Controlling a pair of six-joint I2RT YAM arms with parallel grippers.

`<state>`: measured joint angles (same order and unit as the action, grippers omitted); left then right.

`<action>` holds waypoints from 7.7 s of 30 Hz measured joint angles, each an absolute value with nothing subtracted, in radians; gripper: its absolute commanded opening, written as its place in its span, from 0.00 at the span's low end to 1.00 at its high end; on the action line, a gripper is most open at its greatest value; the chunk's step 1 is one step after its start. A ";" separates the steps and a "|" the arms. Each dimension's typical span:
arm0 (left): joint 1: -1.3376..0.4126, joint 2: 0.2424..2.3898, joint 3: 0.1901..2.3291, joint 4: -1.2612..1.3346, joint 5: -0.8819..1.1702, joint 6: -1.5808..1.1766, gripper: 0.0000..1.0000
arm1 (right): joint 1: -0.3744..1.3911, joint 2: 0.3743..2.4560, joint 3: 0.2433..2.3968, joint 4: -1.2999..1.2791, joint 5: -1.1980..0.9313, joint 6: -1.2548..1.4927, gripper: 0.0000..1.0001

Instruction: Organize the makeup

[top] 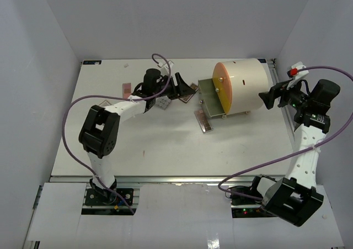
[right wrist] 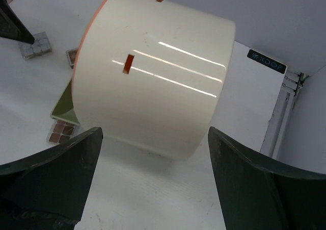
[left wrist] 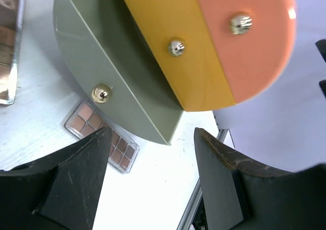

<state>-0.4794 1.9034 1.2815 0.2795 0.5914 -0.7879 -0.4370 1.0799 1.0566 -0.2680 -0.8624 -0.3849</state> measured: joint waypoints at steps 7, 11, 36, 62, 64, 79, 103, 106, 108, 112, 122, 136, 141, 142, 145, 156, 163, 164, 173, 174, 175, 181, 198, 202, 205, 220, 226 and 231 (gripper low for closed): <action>-0.421 1.632 1.211 0.122 0.549 -0.597 0.89 | -0.314 0.977 1.143 -0.565 -0.871 -0.663 0.90; -0.396 1.405 1.081 0.008 0.489 -0.463 0.97 | 0.007 0.954 1.069 -0.638 -0.750 -0.717 0.90; -0.375 0.970 0.747 -0.238 0.084 -0.168 0.98 | 0.735 1.441 0.860 -0.287 0.216 -0.067 0.90; -0.375 0.933 0.733 -0.255 0.086 -0.157 0.98 | 0.666 1.548 0.769 -0.077 0.228 0.055 0.90; -0.375 0.933 0.733 -0.255 0.086 -0.157 0.98 | 0.665 1.550 0.769 -0.058 0.225 0.061 0.90; -0.375 0.931 0.733 -0.255 0.086 -0.157 0.98 | 0.638 1.598 0.771 0.027 0.213 0.102 0.88; -0.375 0.914 0.728 -0.255 0.088 -0.157 0.98 | 0.633 1.409 0.649 0.039 0.109 -0.068 0.10; -0.375 0.914 0.728 -0.255 0.089 -0.157 0.98 | 0.632 1.339 0.639 0.012 0.031 -0.129 0.08; -0.375 0.914 0.728 -0.255 0.089 -0.157 0.98 | 0.632 1.302 0.639 -0.013 -0.015 -0.164 0.08; -0.375 0.914 0.728 -0.255 0.089 -0.158 0.98 | 0.632 1.249 0.639 -0.070 -0.104 -0.221 0.08; -0.375 0.908 0.726 -0.255 0.089 -0.158 0.98 | 0.632 1.133 0.719 -0.193 -0.163 -0.318 0.08; -0.375 0.905 0.726 -0.255 0.089 -0.158 0.98 | 0.632 1.258 0.942 -0.172 0.184 -0.399 0.08; -0.375 0.902 0.726 -0.255 0.089 -0.158 0.98 | 0.642 1.325 0.959 -0.130 0.336 -0.429 0.09; -0.375 0.902 0.726 -0.255 0.089 -0.158 0.98 | 0.648 1.338 0.959 -0.116 0.370 -0.440 0.09; -0.375 0.900 0.726 -0.255 0.089 -0.158 0.98 | 0.667 1.382 0.959 -0.066 0.456 -0.476 0.09; -0.375 0.893 0.726 -0.255 0.091 -0.158 0.98 | 0.696 1.506 0.973 0.030 0.624 -0.544 0.27; -0.375 0.893 0.726 -0.255 0.097 -0.158 0.98 | 0.696 1.551 0.982 0.056 0.653 -0.554 0.47; -0.375 0.893 0.726 -0.255 0.097 -0.158 0.98 | 0.696 1.555 0.982 0.056 0.652 -0.554 0.51; -0.375 0.891 0.726 -0.255 0.098 -0.158 0.98 | 0.696 1.564 0.984 0.048 0.628 -0.527 0.72; -0.375 0.891 0.726 -0.254 0.099 -0.158 0.98 | 0.696 1.564 0.985 0.044 0.622 -0.522 0.73; -0.375 0.891 0.726 -0.254 0.100 -0.158 0.98 | 0.696 1.562 0.987 0.035 0.615 -0.518 0.73; -0.375 0.891 0.726 -0.254 0.112 -0.158 0.98 | 0.696 1.523 1.004 -0.039 0.563 -0.484 0.77; -0.377 1.201 0.747 -0.153 0.395 -0.207 0.98 | 0.333 1.057 1.029 -0.429 -0.633 -0.594 0.90; -0.415 1.359 0.860 -0.123 0.373 -0.218 0.98 | 0.198 1.008 0.895 -0.433 -0.901 -0.602 0.90; -0.479 1.509 1.004 -0.116 0.304 -0.200 0.98 | 0.118 0.994 0.826 -0.436 -1.017 -0.609 0.90; -0.560 2.279 1.752 -0.208 0.015 -0.104 0.97 | -0.017 0.894 0.802 -0.417 -1.235 -0.601 0.90; -0.568 2.359 1.891 -0.257 -0.005 -0.081 0.93 | -0.030 0.894 0.802 -0.415 -1.244 -0.584 0.90; -0.572 2.392 1.928 -0.267 -0.004 -0.068 0.88 | -0.041 0.894 0.802 -0.409 -1.246 -0.576 0.90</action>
<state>-0.5719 2.3920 1.9283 -0.2674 -0.0044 -0.0680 -0.0405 0.8944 0.8021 -0.4089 -1.2463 -0.5759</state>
